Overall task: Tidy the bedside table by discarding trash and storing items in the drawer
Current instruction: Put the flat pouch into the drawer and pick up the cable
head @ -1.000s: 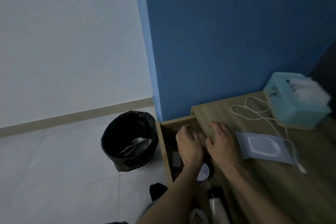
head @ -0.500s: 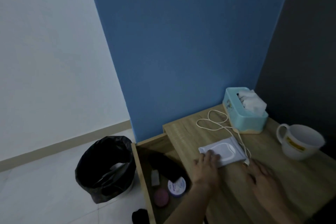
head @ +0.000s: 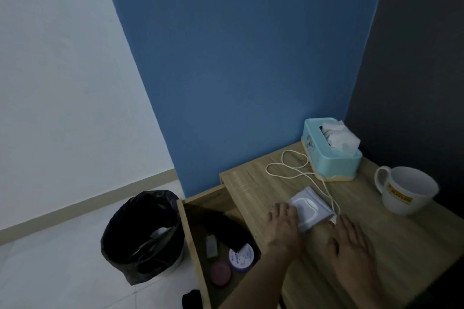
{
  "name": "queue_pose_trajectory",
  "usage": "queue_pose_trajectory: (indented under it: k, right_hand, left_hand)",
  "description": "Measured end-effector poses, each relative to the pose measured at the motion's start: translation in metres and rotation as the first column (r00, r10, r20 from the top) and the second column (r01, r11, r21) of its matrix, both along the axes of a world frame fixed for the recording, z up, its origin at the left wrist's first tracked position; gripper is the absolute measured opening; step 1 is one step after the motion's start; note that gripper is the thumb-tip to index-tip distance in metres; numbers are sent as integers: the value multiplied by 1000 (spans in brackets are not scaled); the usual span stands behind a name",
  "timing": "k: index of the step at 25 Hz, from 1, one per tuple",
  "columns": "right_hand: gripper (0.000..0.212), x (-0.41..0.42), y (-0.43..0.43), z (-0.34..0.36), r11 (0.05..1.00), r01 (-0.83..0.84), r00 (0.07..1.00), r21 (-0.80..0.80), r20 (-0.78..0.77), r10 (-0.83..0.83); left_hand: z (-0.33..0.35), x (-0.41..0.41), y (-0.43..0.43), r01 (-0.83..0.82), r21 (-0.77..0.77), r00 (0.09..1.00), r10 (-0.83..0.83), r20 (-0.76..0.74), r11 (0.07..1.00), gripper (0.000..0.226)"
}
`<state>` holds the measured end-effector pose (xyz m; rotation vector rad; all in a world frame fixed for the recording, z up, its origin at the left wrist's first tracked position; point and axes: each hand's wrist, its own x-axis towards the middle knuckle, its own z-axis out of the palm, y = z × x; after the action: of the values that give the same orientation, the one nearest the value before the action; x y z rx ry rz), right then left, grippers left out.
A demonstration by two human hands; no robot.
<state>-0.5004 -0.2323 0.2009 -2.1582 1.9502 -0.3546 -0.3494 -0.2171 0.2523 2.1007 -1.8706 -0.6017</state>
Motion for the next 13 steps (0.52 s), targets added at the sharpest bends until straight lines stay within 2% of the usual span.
queue_pose_trajectory:
  k: [2,5,11,13]
  right_hand:
    - [62,3,2,5,999,8,1000,-42,-8,-8]
    - [58,5,5,10,996,-41,999,-79,-30,39]
    - [59,7,7,14,999,-26,999,-40,-29,25]
    - [59,7,8,14,998,-27,998,-52,-50,24]
  left_hand:
    - [0,0,-2,-27,28,999,28,-38,999,59]
    - [-1,0,-2,-45,42,999,46,-11,998,66]
    - [-8,-3,8,-112,42,992,114,-50,993,66]
    - [-10,-4,11,-112,51,993,114,-21,992,67]
